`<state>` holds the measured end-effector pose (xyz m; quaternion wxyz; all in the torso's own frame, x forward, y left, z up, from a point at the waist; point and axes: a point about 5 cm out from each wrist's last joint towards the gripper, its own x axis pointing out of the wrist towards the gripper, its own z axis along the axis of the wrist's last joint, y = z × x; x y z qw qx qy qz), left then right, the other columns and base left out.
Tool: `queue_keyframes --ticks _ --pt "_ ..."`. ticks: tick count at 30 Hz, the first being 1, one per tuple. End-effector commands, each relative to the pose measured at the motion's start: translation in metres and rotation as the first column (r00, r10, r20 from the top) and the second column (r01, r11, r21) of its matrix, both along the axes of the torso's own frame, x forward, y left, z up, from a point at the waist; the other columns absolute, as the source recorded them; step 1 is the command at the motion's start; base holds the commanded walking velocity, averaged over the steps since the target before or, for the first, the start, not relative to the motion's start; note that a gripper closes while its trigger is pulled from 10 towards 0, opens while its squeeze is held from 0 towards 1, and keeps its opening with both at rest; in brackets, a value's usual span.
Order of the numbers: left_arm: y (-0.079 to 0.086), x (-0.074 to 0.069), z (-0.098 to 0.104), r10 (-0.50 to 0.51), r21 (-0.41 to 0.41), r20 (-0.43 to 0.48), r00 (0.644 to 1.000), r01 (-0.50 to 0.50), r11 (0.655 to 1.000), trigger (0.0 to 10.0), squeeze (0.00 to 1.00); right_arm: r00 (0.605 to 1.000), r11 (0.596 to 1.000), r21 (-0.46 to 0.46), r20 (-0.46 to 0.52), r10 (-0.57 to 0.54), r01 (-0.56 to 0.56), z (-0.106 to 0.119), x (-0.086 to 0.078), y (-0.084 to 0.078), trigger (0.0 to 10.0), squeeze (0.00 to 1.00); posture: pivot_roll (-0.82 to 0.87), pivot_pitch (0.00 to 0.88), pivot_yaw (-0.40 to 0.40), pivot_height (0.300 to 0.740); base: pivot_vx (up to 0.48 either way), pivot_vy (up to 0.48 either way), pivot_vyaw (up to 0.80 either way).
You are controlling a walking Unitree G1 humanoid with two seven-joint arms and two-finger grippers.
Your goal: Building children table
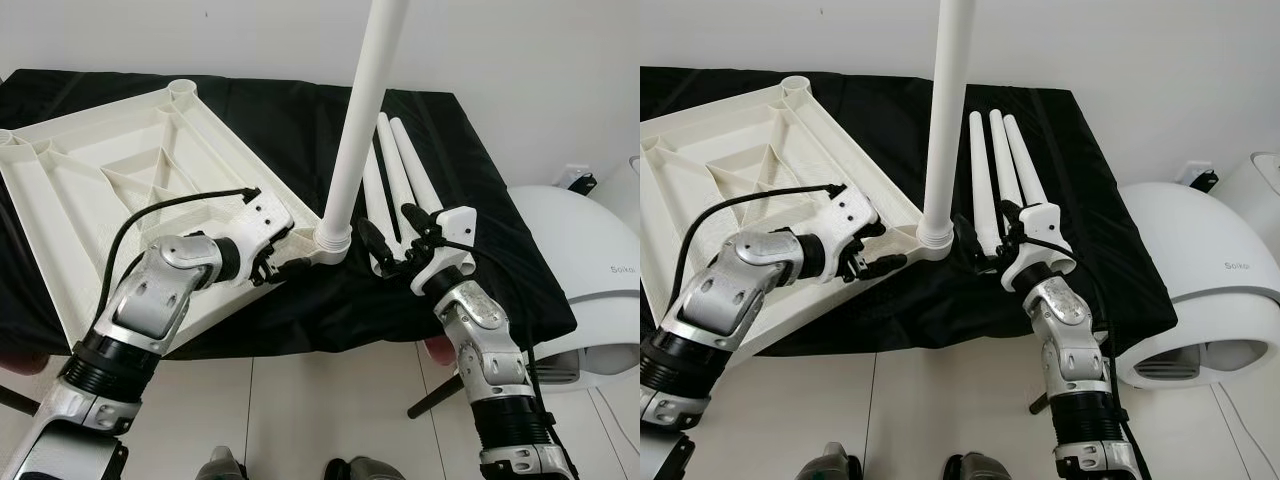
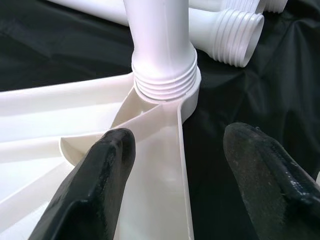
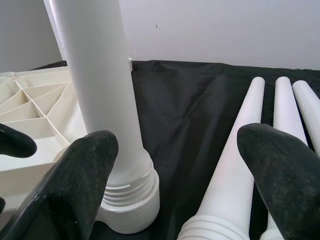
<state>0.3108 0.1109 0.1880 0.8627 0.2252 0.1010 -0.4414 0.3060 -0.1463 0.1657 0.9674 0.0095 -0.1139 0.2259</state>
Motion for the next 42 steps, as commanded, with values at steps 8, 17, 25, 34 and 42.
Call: queue_keyframes --ticks 8,17,25,34,42 --pt "0.001 -0.013 -0.014 -0.053 0.014 -0.094 0.994 0.055 0.998 10.0 0.00 0.998 0.998 0.013 0.036 0.058 -0.058 0.007 -0.001 -0.005 10.0 0.00 0.01 0.051 -0.020 0.740 0.000 0.000 0.00" --pt "0.015 -0.022 -0.021 -0.034 0.044 -0.138 0.990 0.040 0.998 10.0 0.00 0.964 0.964 -0.015 -0.024 0.263 -0.264 0.004 -0.017 -0.016 10.0 0.00 0.01 0.056 -0.024 0.740 0.000 0.000 0.00" --pt "0.016 -0.023 -0.022 -0.015 0.042 -0.146 0.989 0.021 0.999 10.0 0.00 0.963 0.962 -0.054 -0.049 0.266 -0.268 0.001 -0.014 -0.023 10.0 0.00 0.01 0.062 -0.028 0.740 0.000 0.000 0.00" --pt "0.025 -0.023 -0.034 0.075 0.092 -0.201 0.977 -0.057 0.994 10.0 0.00 0.955 0.953 -0.071 -0.062 0.290 -0.294 0.002 -0.017 -0.024 10.0 0.00 0.00 0.066 -0.022 0.740 0.000 0.000 0.00" --pt "0.031 -0.013 -0.043 0.194 0.129 -0.217 0.957 -0.169 0.977 10.0 0.00 0.955 0.955 -0.058 -0.064 0.288 -0.292 0.001 -0.020 -0.021 10.0 0.00 -0.01 0.060 -0.014 0.740 0.000 0.000 0.00"
